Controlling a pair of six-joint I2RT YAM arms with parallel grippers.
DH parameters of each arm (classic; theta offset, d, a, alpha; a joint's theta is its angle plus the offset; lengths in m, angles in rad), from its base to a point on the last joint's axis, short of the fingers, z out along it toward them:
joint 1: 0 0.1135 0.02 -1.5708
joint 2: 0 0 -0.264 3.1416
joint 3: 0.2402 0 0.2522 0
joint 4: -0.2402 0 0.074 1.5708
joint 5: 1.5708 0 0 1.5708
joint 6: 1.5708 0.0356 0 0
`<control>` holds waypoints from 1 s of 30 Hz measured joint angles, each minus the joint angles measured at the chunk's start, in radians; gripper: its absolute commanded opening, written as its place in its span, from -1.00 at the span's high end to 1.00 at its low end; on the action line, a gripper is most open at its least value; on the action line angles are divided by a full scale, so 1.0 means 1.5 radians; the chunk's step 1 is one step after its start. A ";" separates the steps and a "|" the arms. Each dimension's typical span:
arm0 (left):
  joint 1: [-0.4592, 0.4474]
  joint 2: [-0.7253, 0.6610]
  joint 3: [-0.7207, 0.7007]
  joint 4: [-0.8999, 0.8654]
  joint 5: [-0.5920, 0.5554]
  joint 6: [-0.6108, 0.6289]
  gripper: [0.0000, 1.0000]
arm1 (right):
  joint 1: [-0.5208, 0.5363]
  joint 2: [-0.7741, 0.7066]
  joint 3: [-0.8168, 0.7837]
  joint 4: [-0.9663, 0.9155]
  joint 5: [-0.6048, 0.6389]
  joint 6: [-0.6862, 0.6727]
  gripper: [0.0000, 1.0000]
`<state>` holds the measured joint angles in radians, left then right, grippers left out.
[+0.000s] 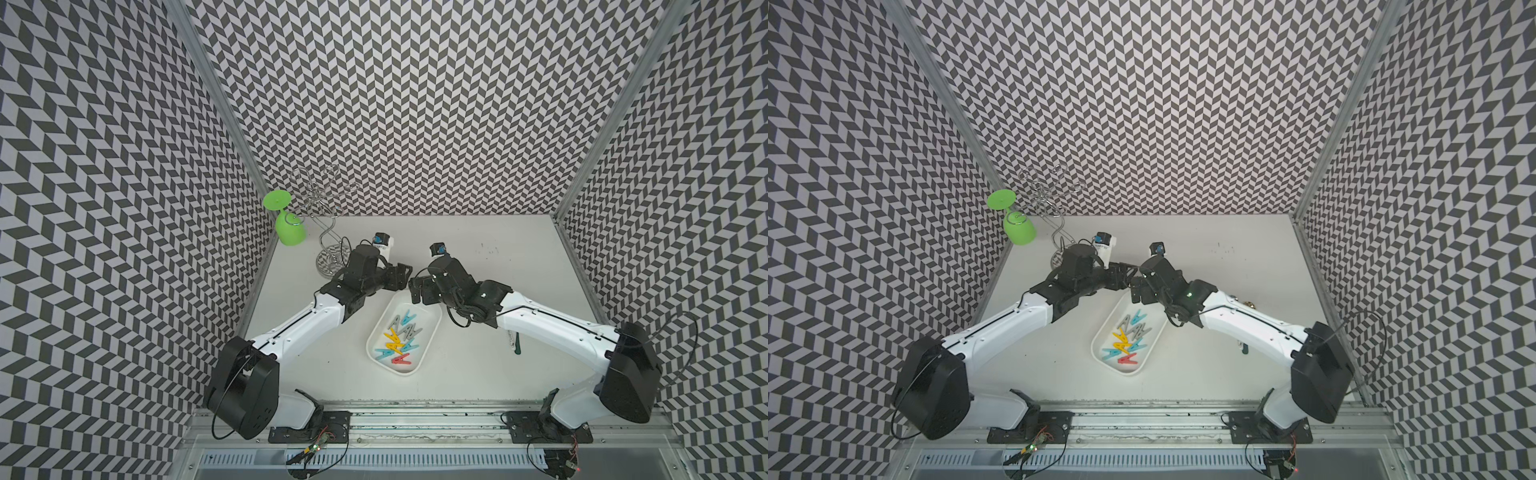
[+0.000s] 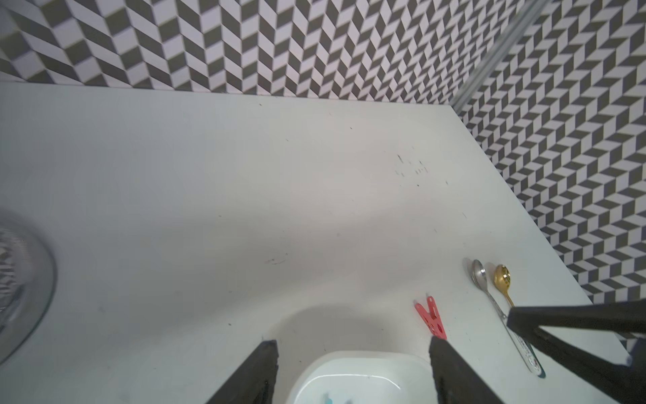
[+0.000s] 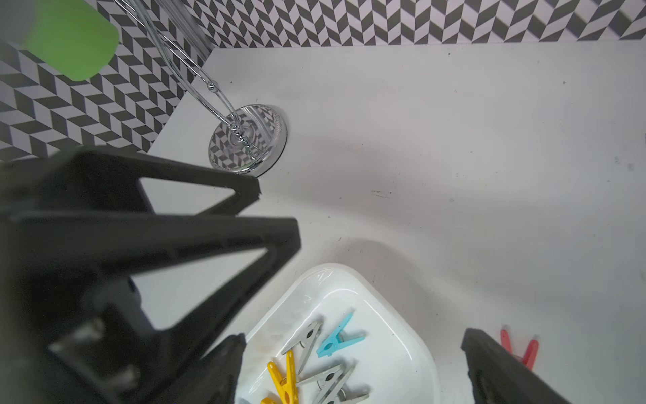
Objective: Take the clothespins out of the storage box
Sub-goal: Pick up the clothespin from the storage box.
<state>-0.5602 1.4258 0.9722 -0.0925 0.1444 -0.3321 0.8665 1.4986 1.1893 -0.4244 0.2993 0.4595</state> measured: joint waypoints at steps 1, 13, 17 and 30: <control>-0.011 0.010 0.008 -0.012 -0.006 0.001 -0.32 | -0.004 -0.007 -0.008 -0.008 0.004 -0.007 -0.99; -0.104 0.149 0.042 -0.122 -0.053 0.017 0.09 | -0.126 -0.135 -0.113 -0.011 -0.059 -0.070 -0.70; -0.115 0.168 0.043 -0.134 -0.064 0.018 0.21 | -0.155 -0.171 -0.148 0.004 -0.081 -0.080 -0.47; -0.129 0.207 0.048 -0.156 -0.151 -0.001 0.22 | -0.183 -0.200 -0.206 0.005 -0.118 -0.085 -0.27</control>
<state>-0.7540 1.7355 1.0443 -0.3260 -0.0814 -0.3332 0.5922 1.1980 0.8806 -0.4171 0.1223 0.3321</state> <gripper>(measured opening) 0.385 0.638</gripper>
